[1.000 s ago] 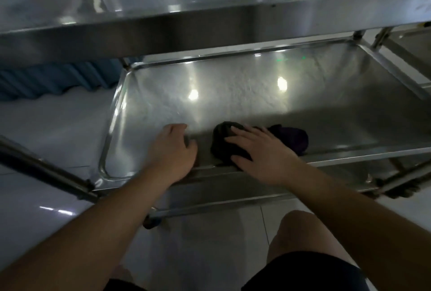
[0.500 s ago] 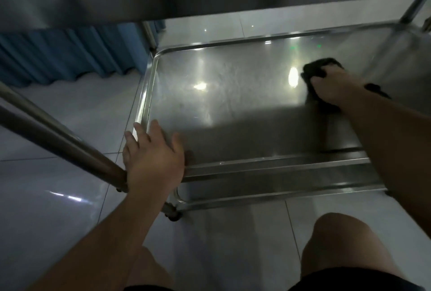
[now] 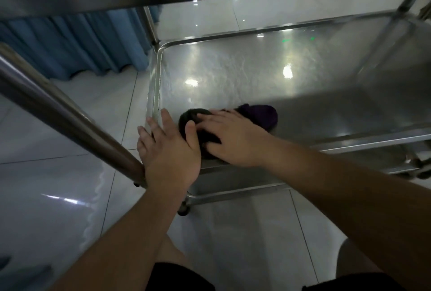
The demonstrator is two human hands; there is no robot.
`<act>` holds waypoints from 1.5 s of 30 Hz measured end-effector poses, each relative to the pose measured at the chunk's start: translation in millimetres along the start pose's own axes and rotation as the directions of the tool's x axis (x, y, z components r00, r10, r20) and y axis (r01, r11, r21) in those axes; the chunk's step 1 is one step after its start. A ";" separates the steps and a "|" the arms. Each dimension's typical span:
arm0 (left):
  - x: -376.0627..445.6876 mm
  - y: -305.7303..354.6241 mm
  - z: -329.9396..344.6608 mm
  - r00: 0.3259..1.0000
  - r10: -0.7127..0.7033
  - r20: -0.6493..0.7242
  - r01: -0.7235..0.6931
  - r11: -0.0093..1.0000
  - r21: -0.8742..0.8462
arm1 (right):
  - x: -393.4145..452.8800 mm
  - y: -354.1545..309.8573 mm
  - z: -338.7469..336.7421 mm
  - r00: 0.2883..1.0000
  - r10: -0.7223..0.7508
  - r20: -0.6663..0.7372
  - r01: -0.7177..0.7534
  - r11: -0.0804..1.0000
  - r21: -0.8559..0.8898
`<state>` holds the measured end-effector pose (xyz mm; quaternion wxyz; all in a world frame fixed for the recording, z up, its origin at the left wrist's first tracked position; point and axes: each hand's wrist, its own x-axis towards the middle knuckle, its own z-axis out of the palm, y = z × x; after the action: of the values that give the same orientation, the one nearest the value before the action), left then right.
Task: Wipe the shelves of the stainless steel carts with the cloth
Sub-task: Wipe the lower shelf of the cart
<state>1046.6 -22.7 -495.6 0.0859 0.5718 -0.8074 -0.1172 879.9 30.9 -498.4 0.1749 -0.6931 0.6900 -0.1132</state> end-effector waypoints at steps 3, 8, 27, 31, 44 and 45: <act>-0.2 -1.0 -0.3 1.000 0.009 0.021 -0.009 1.000 -0.004 | -42.8 11.2 -4.0 0.997 0.073 -0.033 -0.074 0.997 -0.009; -0.4 -3.4 -3.8 0.999 0.042 0.028 -0.042 0.999 0.010 | -84.6 46.1 -19.5 0.971 0.234 -0.048 -0.235 0.972 -0.023; 3.4 4.8 -6.5 0.999 0.039 -0.009 -0.038 0.992 0.121 | -123.4 183.9 -87.2 0.882 0.442 -0.165 -0.439 0.897 0.056; 6.8 6.5 -8.1 1.000 -0.018 0.002 0.018 1.000 0.023 | -184.1 250.9 -125.0 0.753 0.643 -0.143 -0.628 0.766 0.135; 13.1 -2.0 9.3 0.949 0.208 -0.238 -0.149 0.958 0.246 | -182.5 224.9 -69.3 0.936 0.229 -0.267 -0.250 0.967 -0.045; 9.3 0.1 7.9 0.932 0.256 -0.257 -0.176 0.938 0.299 | -181.3 214.1 -63.4 0.948 0.187 -0.259 -0.215 0.973 -0.083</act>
<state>1041.2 -30.7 -503.0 0.1375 0.4960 -0.8526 0.0904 654.3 208.9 -510.5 0.0589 -0.6081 0.7787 -0.1426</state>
